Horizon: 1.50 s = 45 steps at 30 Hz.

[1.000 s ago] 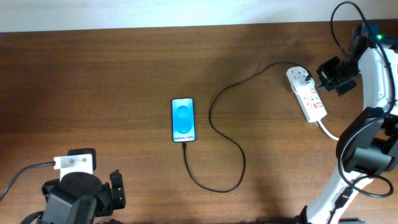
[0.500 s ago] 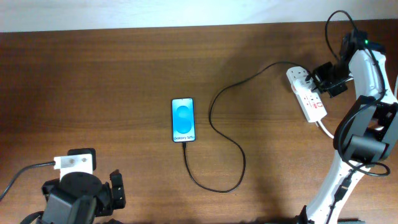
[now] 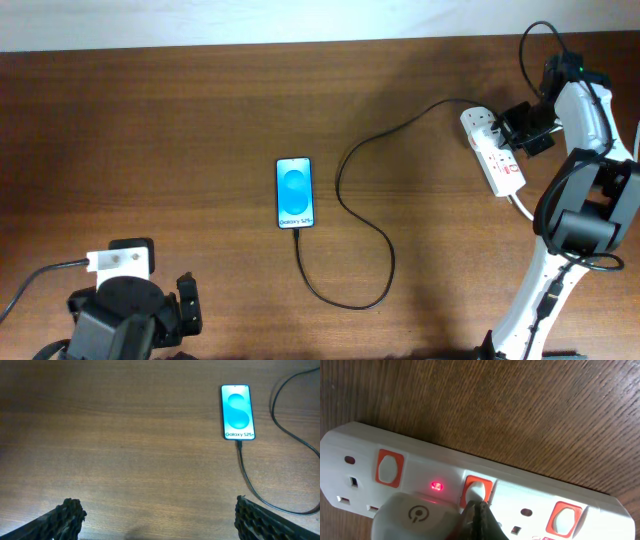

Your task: Plug charger to phone and switch on socket

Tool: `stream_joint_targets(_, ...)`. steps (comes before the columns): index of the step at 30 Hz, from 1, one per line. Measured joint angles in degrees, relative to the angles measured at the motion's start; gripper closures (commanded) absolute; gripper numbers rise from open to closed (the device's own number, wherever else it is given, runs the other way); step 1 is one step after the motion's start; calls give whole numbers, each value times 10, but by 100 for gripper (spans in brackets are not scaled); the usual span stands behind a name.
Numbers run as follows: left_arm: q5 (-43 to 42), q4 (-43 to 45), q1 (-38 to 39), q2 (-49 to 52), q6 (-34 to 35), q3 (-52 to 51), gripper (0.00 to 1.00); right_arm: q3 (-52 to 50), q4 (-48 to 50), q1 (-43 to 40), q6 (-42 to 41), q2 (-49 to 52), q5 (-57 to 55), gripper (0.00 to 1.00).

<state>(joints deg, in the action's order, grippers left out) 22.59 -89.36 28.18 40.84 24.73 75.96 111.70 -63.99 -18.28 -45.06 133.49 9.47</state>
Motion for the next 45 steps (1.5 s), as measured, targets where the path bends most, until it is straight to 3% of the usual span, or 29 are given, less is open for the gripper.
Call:
stream_joint_targets(9,0,0,0,0,0,0,1,3,-60,5,7,-32,-39,96)
stream_joint_targets(15,0,6,0,0,0,0,1,3,-133,5,62,-224,-86,96)
stream_joint_targets(20,0,0,0,-9,0,0,1,4,-215,5,80,-323,-95,96)
stream_joint_targets(24,0,0,-16,-79,0,-2,1,4,-288,5,122,-362,-95,96)
stream_joint_targets(31,2,-3,-167,-266,2,0,1,4,-330,28,197,-365,-78,96)
stream_joint_targets(34,2,-64,-191,-311,2,0,1,4,-330,69,215,-385,-68,96)
stream_joint_targets(45,2,-72,-196,-323,6,0,1,-32,-330,155,253,-619,-64,94)
